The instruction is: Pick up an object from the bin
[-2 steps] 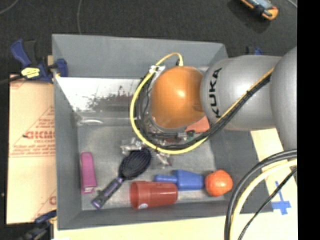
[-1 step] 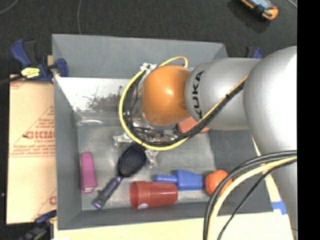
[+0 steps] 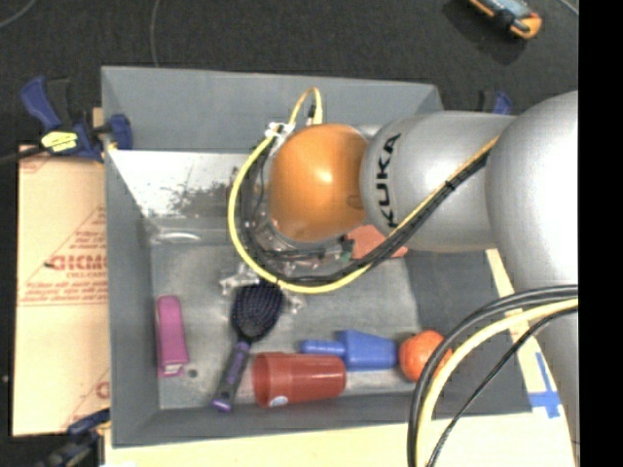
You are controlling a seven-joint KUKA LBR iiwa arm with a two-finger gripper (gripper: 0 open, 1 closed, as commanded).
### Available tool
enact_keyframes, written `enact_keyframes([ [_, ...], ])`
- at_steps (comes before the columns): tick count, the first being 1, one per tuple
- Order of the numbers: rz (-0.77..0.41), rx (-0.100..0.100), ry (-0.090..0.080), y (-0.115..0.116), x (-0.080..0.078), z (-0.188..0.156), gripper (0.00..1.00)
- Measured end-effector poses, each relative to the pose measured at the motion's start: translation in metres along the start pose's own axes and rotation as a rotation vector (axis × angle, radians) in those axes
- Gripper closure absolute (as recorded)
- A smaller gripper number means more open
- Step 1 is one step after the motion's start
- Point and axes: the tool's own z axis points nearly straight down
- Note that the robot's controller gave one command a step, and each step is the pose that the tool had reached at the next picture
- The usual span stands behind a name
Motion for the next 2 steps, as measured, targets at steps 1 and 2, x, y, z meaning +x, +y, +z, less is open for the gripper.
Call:
enact_keyframes([
  [1, 0.001, 0.000, 0.000, 0.000, 0.000, 0.000, 1.00],
  [2, 0.003, -0.008, 0.004, 0.002, 0.001, -0.023, 1.00],
])
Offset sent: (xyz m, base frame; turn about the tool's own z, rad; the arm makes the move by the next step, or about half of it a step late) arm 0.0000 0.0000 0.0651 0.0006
